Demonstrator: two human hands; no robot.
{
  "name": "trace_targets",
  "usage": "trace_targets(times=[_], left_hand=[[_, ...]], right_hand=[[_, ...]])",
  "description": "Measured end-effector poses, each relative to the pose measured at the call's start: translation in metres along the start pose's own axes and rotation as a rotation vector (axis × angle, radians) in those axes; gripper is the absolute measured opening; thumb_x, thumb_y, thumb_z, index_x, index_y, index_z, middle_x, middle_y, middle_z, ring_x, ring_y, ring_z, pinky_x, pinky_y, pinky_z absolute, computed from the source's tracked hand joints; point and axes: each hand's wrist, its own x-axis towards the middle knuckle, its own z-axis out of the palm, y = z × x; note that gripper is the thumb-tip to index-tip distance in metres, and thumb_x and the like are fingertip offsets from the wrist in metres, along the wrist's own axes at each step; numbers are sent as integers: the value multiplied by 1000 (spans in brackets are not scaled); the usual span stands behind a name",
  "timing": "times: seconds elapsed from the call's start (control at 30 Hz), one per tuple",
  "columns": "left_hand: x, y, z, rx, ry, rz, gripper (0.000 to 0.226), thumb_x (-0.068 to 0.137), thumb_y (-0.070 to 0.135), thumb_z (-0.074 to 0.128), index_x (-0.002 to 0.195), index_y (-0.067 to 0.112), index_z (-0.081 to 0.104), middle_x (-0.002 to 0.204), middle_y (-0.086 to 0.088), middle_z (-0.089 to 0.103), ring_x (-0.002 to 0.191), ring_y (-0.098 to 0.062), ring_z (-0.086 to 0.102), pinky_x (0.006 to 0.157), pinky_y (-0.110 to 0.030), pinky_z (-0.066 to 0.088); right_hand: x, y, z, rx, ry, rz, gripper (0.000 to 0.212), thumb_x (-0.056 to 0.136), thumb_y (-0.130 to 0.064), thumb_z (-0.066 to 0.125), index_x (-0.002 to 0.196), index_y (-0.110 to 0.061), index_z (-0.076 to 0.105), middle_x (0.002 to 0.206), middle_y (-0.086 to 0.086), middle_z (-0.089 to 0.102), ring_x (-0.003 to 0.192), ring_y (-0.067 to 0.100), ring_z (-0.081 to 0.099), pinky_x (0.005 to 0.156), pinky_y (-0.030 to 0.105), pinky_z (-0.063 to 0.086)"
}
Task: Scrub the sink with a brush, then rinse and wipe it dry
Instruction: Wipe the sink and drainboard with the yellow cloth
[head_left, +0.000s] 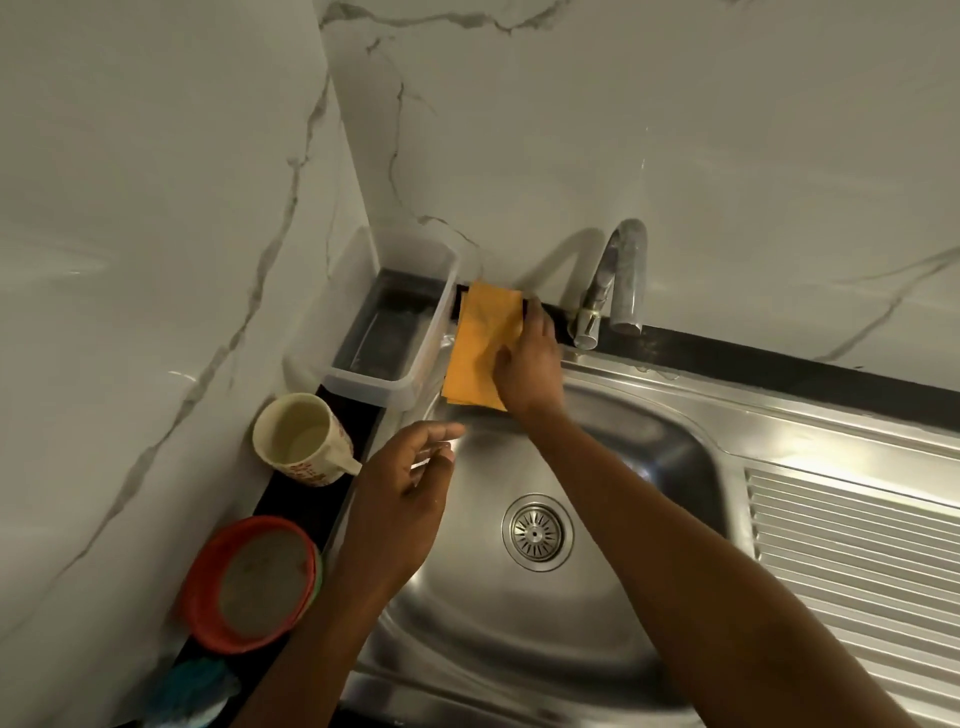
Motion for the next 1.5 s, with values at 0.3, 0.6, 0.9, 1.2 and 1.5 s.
trace_targets(times=[0.3, 0.6, 0.9, 1.2, 1.5], left_hand=[[13, -13, 18, 78, -10, -17, 24, 103, 14, 60, 117, 28, 73, 118, 19, 73, 113, 4, 64, 90, -6, 48], [23, -5, 58, 113, -50, -22, 26, 102, 12, 60, 115, 30, 73, 116, 23, 71, 111, 10, 62, 85, -1, 44], [17, 6, 84, 67, -100, -49, 27, 103, 12, 58, 117, 29, 72, 115, 22, 70, 108, 17, 58, 82, 2, 40], [10, 2, 99, 67, -121, -24, 28, 102, 10, 59, 116, 31, 73, 114, 21, 72, 109, 10, 62, 82, -1, 44], [-1, 13, 143, 96, -115, -22, 27, 102, 11, 60, 114, 31, 73, 116, 18, 72, 111, 11, 60, 81, 0, 42]], right_hand=[[15, 48, 43, -646, -226, -440, 73, 109, -57, 17, 167, -16, 0, 174, 10, -8, 160, 29, -11, 129, 52, -3], [9, 126, -35, -883, -229, -679, 79, 107, -35, 42, 166, -15, -5, 174, 9, -5, 160, 27, -5, 130, 47, 3], [-19, 195, -150, -975, -253, -515, 66, 111, -38, 25, 166, -11, -1, 174, 11, -1, 161, 28, 0, 129, 49, 13], [-9, 137, -116, -748, -159, -286, 89, 100, -38, 57, 167, -13, 3, 174, 10, 3, 160, 30, -2, 130, 50, 2], [14, 165, -109, -805, -254, -403, 72, 110, -56, 11, 166, -13, -2, 174, 9, -3, 160, 29, -5, 129, 52, 8]])
